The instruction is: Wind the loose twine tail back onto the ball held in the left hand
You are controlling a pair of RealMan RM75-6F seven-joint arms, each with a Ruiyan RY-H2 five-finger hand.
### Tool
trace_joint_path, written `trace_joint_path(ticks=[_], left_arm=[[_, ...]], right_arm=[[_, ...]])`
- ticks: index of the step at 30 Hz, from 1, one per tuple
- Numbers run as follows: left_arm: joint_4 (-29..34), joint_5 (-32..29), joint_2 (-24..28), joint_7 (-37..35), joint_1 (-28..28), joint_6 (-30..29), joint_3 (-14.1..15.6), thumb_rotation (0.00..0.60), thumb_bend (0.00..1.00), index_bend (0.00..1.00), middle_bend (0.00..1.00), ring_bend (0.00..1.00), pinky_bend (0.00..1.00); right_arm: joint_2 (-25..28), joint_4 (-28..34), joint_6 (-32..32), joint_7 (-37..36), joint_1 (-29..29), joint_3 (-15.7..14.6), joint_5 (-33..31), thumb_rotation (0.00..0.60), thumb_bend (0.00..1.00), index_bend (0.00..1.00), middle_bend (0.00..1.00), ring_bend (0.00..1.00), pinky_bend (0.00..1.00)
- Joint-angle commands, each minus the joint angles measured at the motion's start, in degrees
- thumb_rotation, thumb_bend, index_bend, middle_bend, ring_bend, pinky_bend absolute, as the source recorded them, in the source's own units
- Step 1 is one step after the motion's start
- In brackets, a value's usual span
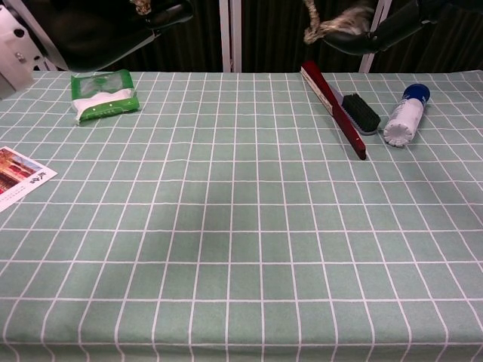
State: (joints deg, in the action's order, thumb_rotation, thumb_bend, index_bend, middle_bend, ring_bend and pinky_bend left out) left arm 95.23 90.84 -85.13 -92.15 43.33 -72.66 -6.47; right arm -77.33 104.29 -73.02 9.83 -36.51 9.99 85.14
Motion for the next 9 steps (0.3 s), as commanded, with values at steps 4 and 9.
trace_joint_path(ticks=[4, 9], left_arm=[[-0.2, 1.0, 0.5, -0.5, -0.2, 0.1, 0.2, 0.600, 0.43, 0.78, 0.78, 0.67, 0.79], [-0.6, 1.6, 0.7, -0.9, -0.3, 0.1, 0.3, 0.600, 0.43, 0.78, 0.78, 0.67, 0.79]], right_arm=[[0.8, -1.1, -1.7, -3.9, 1.7, 0.1, 0.6, 0.600, 0.17, 0.00, 0.00, 0.00, 0.00], [-0.5, -3.8, -7.3, -10.0, 3.9, 1.0, 3.3, 0.600, 0.16, 0.00, 0.00, 0.00, 0.00]])
